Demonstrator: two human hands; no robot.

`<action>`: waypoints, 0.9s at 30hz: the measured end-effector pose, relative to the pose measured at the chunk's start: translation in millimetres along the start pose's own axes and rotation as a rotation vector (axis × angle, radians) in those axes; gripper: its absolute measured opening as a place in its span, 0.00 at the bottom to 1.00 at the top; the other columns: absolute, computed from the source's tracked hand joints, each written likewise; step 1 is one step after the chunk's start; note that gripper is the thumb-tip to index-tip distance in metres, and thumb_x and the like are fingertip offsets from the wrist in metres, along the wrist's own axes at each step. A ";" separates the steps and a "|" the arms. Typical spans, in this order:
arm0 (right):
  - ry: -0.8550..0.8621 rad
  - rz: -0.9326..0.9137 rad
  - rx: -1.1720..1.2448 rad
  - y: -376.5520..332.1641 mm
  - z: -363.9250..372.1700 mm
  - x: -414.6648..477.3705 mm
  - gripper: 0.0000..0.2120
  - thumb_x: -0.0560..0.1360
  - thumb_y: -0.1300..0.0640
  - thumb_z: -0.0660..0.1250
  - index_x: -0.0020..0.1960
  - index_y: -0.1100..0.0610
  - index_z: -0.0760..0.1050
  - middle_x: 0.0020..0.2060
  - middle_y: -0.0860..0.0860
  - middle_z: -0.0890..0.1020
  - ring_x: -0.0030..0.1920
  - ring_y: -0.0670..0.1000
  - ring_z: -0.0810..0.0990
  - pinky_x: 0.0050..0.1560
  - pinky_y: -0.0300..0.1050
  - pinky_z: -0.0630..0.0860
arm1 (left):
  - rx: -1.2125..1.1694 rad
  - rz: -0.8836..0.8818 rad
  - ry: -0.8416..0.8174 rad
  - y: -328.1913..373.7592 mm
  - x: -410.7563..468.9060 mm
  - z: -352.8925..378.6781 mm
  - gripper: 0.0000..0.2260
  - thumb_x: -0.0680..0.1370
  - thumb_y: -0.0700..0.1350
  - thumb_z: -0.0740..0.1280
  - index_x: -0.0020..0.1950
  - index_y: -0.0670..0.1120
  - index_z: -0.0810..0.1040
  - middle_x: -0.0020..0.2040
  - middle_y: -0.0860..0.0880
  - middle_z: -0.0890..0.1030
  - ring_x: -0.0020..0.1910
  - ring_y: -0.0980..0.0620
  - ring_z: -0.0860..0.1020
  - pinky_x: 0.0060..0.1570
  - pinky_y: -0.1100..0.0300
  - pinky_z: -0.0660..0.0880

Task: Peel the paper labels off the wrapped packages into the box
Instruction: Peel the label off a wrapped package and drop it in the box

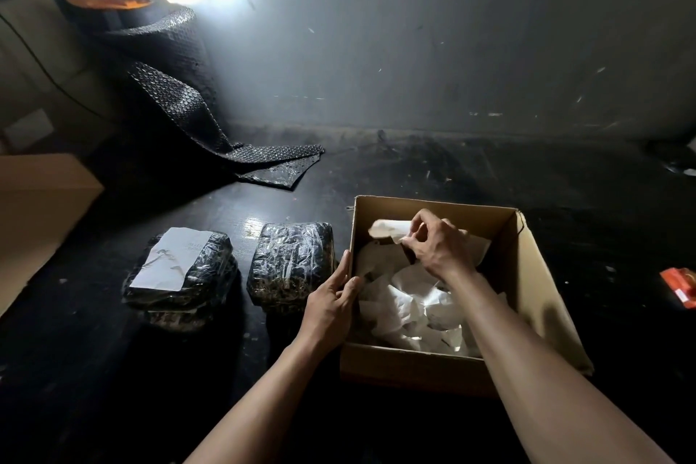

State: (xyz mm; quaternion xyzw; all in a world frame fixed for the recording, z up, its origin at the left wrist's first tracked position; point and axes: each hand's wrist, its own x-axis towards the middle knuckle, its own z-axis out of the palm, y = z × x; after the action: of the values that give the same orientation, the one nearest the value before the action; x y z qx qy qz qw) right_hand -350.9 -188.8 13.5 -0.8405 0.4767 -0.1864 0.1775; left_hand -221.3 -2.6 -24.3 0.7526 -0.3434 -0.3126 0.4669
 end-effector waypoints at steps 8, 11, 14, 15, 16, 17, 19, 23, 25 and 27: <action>-0.044 -0.019 0.000 1.9 2.1 2.6 0.06 0.76 0.51 0.68 0.46 0.44 0.84 0.51 0.45 0.83 0.60 0.52 0.74 0.58 0.52 0.66 | 0.004 0.025 0.002 0.0 0.2 0.1 0.22 0.82 0.52 0.64 0.76 0.64 0.66 0.66 0.57 0.80 0.41 0.82 0.72 0.44 0.83 0.67; -0.050 -0.018 0.016 0.8 -0.4 -0.1 0.05 0.75 0.51 0.68 0.47 0.46 0.83 0.52 0.47 0.84 0.61 0.53 0.75 0.61 0.54 0.69 | 0.006 0.022 -0.001 -1.1 0.8 0.4 0.23 0.82 0.52 0.65 0.76 0.63 0.66 0.67 0.54 0.80 0.41 0.83 0.72 0.44 0.82 0.68; -0.053 -0.020 0.036 -0.7 -2.8 -4.2 0.05 0.74 0.48 0.70 0.48 0.46 0.83 0.50 0.46 0.84 0.60 0.53 0.76 0.62 0.56 0.71 | 0.025 0.028 0.006 -2.8 1.6 0.8 0.23 0.82 0.53 0.65 0.77 0.63 0.65 0.68 0.53 0.79 0.52 0.76 0.74 0.46 0.82 0.67; -0.061 -0.022 0.039 -2.2 -3.6 -5.9 0.06 0.74 0.46 0.70 0.50 0.45 0.83 0.50 0.45 0.84 0.60 0.52 0.76 0.62 0.56 0.71 | 0.029 0.033 0.008 -3.7 2.4 0.8 0.23 0.82 0.54 0.65 0.77 0.63 0.65 0.68 0.53 0.79 0.57 0.70 0.74 0.47 0.83 0.67; -0.068 -0.026 0.040 -3.8 -4.7 -7.7 0.08 0.74 0.45 0.70 0.51 0.45 0.82 0.50 0.45 0.84 0.60 0.52 0.76 0.62 0.56 0.72 | 0.028 0.034 0.006 -4.4 3.2 0.7 0.24 0.82 0.54 0.64 0.77 0.63 0.64 0.68 0.52 0.79 0.59 0.67 0.74 0.47 0.83 0.66; -0.071 -0.033 0.047 -5.2 -5.5 -9.5 0.09 0.74 0.44 0.70 0.51 0.46 0.82 0.50 0.45 0.84 0.60 0.52 0.76 0.61 0.56 0.73 | 0.033 0.035 -0.002 -5.3 4.4 0.1 0.24 0.82 0.55 0.64 0.77 0.63 0.64 0.69 0.52 0.79 0.61 0.64 0.75 0.48 0.82 0.66; -0.073 -0.054 0.060 -8.4 -7.5 -13.8 0.10 0.74 0.44 0.70 0.52 0.47 0.83 0.51 0.47 0.84 0.59 0.52 0.77 0.59 0.54 0.76 | 0.051 0.043 -0.021 -4.0 5.2 -1.8 0.24 0.82 0.56 0.63 0.78 0.63 0.63 0.69 0.52 0.79 0.64 0.61 0.76 0.50 0.77 0.68; -0.127 -0.097 0.074 -19.6 -11.9 -20.9 0.12 0.76 0.46 0.70 0.54 0.51 0.83 0.52 0.51 0.83 0.56 0.52 0.79 0.53 0.47 0.78 | 0.075 0.069 -0.057 0.9 0.2 -6.6 0.25 0.82 0.55 0.65 0.78 0.59 0.64 0.63 0.53 0.81 0.57 0.62 0.80 0.48 0.80 0.70; -0.156 -0.114 0.065 -29.8 -13.7 -24.0 0.12 0.76 0.47 0.70 0.55 0.52 0.83 0.52 0.51 0.83 0.55 0.51 0.80 0.52 0.45 0.77 | 0.100 0.074 -0.064 1.3 -2.9 -12.4 0.24 0.81 0.56 0.66 0.77 0.55 0.68 0.62 0.55 0.81 0.55 0.61 0.82 0.49 0.78 0.72; -0.179 -0.132 0.059 -43.5 -16.4 -27.7 0.13 0.76 0.47 0.70 0.56 0.53 0.82 0.53 0.51 0.83 0.55 0.52 0.81 0.54 0.45 0.78 | 0.151 0.097 -0.040 0.1 -5.4 -24.0 0.24 0.78 0.63 0.65 0.69 0.52 0.76 0.59 0.51 0.85 0.54 0.59 0.84 0.50 0.70 0.77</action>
State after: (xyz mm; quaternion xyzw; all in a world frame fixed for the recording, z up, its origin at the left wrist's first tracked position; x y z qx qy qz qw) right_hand -340.0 -145.7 44.4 -0.8778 0.3970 -0.1359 0.2312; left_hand -205.4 13.5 -14.5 0.7617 -0.4114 -0.2777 0.4165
